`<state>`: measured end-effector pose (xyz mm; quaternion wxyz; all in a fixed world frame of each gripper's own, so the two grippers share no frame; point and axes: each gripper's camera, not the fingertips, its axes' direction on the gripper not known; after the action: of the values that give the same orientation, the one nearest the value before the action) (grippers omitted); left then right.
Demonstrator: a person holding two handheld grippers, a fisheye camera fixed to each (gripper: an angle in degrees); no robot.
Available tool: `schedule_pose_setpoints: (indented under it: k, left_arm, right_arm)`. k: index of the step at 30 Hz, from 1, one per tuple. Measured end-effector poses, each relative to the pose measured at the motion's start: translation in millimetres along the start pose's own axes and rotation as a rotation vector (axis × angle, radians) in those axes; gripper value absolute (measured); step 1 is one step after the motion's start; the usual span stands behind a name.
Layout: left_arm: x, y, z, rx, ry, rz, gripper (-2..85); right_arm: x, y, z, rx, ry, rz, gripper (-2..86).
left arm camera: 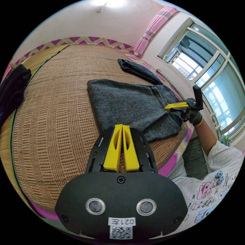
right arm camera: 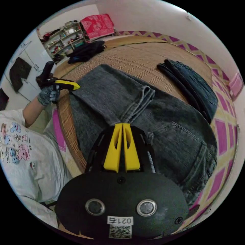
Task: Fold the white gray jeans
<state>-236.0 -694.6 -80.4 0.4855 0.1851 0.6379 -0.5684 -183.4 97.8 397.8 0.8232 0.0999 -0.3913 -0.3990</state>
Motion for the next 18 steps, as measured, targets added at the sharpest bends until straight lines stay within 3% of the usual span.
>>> schedule_pose_setpoints:
  k: [3, 6, 10, 14, 18]
  left_arm:
    - [11.5, 4.2, -18.8, 0.081, 0.042, 0.015, -0.9]
    - [31.3, 4.4, -33.5, 0.135, 0.079, 0.071, -0.9]
    - [50.7, -3.6, -36.8, 0.134, 0.123, 0.107, -0.9]
    - [54.4, -7.5, -32.8, 0.131, 0.181, 0.073, -0.9]
    - [58.9, -9.0, -33.3, 0.125, 0.193, 0.055, -0.9]
  right_arm:
    - [-2.3, 36.7, -46.2, 0.067, 0.129, 0.034, -0.2]
    - [30.3, 100.9, -105.2, 0.205, 0.157, 0.247, 1.6]
    - [96.2, 232.2, -181.6, 0.425, 0.314, 0.768, 9.0]
    - [132.8, 345.5, -187.2, 0.56, 0.066, 1.117, 13.2]
    - [141.5, 385.7, -156.7, 0.653, -0.207, 1.213, 13.6]
